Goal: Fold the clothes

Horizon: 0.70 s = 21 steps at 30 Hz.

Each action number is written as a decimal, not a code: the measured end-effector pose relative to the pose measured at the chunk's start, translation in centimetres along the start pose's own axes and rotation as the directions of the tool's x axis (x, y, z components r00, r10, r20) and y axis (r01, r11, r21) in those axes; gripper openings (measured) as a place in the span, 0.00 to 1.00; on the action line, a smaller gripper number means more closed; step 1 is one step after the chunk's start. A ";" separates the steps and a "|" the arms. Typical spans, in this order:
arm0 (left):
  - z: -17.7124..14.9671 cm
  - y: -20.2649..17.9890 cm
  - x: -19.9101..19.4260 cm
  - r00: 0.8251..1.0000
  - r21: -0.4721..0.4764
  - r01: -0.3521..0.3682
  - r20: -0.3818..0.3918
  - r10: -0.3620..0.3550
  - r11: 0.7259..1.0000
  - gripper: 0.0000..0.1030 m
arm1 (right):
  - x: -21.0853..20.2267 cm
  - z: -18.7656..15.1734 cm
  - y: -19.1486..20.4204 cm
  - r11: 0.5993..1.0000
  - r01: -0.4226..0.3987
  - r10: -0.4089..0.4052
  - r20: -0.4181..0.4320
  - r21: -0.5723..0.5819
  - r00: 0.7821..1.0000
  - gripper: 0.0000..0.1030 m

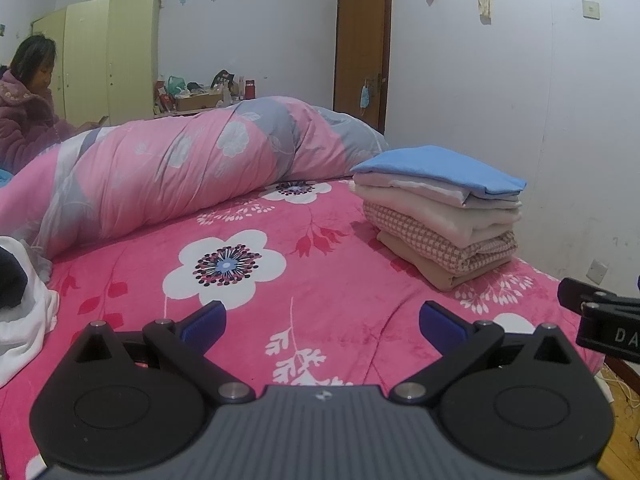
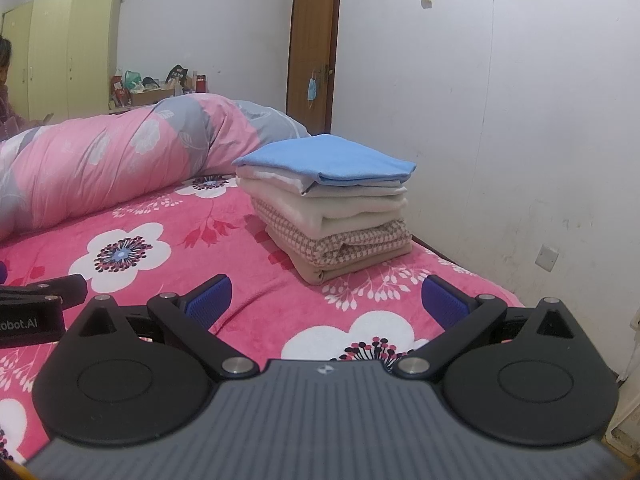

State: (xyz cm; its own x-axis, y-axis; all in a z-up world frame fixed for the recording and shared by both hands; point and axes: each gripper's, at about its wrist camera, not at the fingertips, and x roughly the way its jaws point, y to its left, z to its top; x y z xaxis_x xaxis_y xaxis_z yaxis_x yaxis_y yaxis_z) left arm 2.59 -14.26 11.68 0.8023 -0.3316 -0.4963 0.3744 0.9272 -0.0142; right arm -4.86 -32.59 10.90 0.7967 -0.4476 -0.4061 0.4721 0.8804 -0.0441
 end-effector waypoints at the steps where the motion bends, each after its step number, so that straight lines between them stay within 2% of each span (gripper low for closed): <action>1: 0.0 0.0 0.0 1.000 0.000 0.000 0.001 0.000 1.000 1.00 | 0.0 0.0 0.0 1.000 0.000 0.000 0.000 -0.001 1.000 0.99; 21: 0.0 -0.3 0.1 1.000 0.001 0.004 -0.002 -0.004 1.000 1.00 | -0.1 0.0 -0.1 1.000 0.008 -0.008 -0.002 0.003 1.000 0.99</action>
State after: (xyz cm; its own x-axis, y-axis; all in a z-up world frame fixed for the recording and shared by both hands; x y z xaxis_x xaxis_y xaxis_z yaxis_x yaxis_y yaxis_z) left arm 2.59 -14.61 11.65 0.7998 -0.3350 -0.4981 0.3782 0.9256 -0.0154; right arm -4.96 -32.64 10.92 0.7923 -0.4541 -0.4075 0.4795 0.8764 -0.0444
